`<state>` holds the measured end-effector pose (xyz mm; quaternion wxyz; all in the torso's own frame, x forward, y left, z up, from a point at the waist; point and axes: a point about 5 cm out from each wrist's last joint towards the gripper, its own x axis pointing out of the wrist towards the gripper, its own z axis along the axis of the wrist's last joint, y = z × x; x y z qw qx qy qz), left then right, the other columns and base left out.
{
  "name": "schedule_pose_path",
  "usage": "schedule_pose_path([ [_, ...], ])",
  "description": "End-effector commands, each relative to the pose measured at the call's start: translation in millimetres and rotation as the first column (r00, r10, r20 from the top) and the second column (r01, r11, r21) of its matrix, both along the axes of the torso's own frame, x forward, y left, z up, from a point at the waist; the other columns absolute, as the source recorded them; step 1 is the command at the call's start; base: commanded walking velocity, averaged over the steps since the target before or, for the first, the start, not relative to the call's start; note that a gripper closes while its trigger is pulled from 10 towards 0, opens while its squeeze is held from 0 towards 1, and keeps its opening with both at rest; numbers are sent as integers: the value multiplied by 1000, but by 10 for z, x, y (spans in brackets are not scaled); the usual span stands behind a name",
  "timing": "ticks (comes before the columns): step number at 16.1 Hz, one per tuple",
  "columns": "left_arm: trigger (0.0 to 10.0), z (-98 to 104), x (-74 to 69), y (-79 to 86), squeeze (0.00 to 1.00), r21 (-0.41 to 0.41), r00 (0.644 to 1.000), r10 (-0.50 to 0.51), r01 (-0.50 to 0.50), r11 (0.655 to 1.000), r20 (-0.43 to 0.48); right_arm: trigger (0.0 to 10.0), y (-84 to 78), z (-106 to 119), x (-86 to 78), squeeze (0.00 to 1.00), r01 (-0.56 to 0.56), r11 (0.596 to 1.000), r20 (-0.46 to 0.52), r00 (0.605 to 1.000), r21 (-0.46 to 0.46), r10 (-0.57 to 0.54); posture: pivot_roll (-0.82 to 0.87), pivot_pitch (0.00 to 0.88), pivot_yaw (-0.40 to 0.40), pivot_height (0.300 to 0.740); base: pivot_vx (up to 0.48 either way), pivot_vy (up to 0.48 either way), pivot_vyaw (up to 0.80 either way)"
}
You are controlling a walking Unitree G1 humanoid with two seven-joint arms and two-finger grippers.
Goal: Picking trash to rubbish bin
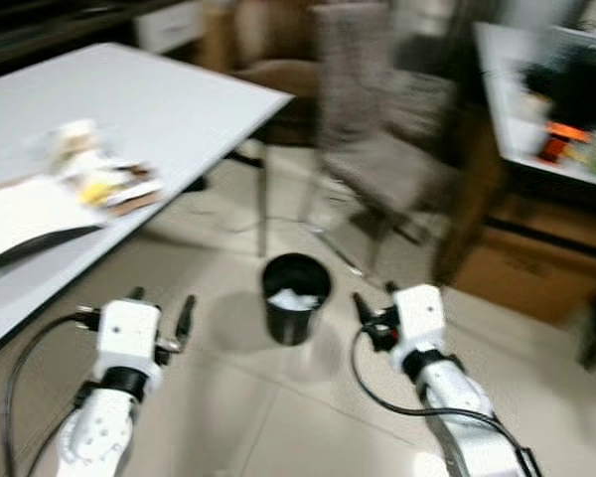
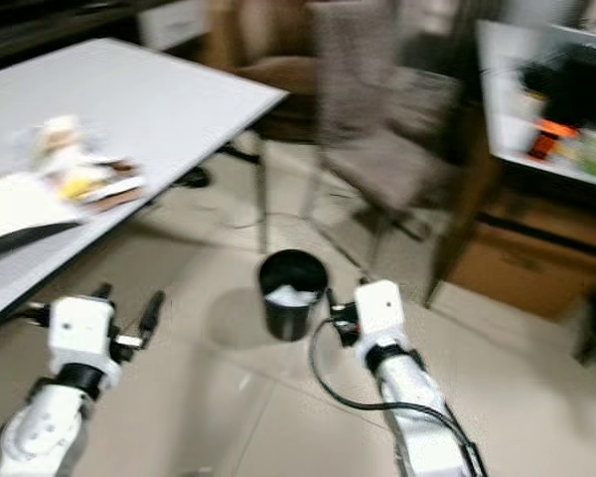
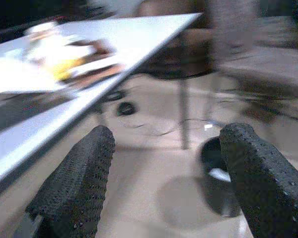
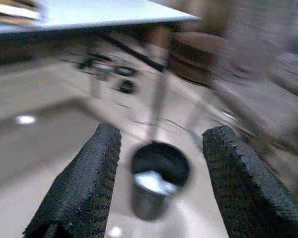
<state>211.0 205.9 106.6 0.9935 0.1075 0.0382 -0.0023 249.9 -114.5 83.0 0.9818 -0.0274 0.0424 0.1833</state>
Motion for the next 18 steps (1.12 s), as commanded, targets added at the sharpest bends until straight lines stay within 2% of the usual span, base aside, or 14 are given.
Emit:
schedule_pose_path([
  [1, 10000, 102, 32, 20, 0, -12, 999, 39, -39, 999, 24, 10000, 26, 119, 34, 0, -27, 1000, 43, 999, 10, 26, 52, 0, -56, 740, 0, 0, 800],
  [3, 10000, 131, 72, 25, 0, -37, 997, 70, -69, 997, 15, 10000, 66, 107, 21, 0, -47, 999, 40, 998, 8, 46, 47, 0, -51, 740, 0, 0, 800],
  [5, 10000, 169, 113, -11, 0, -8, 998, 51, -51, 999, 30, 10000, 67, 110, 18, 0, -46, 999, 39, 998, 11, 46, 45, 0, -46, 740, 0, 0, 800],
  [7, 10000, 203, 202, -128, 0, -13, 999, -14, 15, 1000, 39, 10000, -7, 95, 17, 0, -2, 1000, 34, 999, 15, 2, 34, 0, -33, 740, 0, 0, 800],
  [9, 10000, 242, 263, -185, 0, -29, 998, -39, 41, 999, 51, 10000, -64, 99, 16, 0, 33, 999, 38, 999, 21, -34, 24, 0, -23, 740, 0, 0, 800],
  [12, 10000, 287, 346, -249, 0, -43, 996, -73, 76, 996, 57, 10000, -120, 71, -9, 0, 74, 997, 30, 997, 18, -74, 16, 0, -6, 740, 0, 0, 0],
  [18, 10000, 268, 322, -162, 0, -27, 997, -62, 63, 998, 37, 10000, -25, 41, -78, 0, 20, 1000, 24, 999, -1, -20, 16, 0, -3, 740, 228, 0, 0],
])
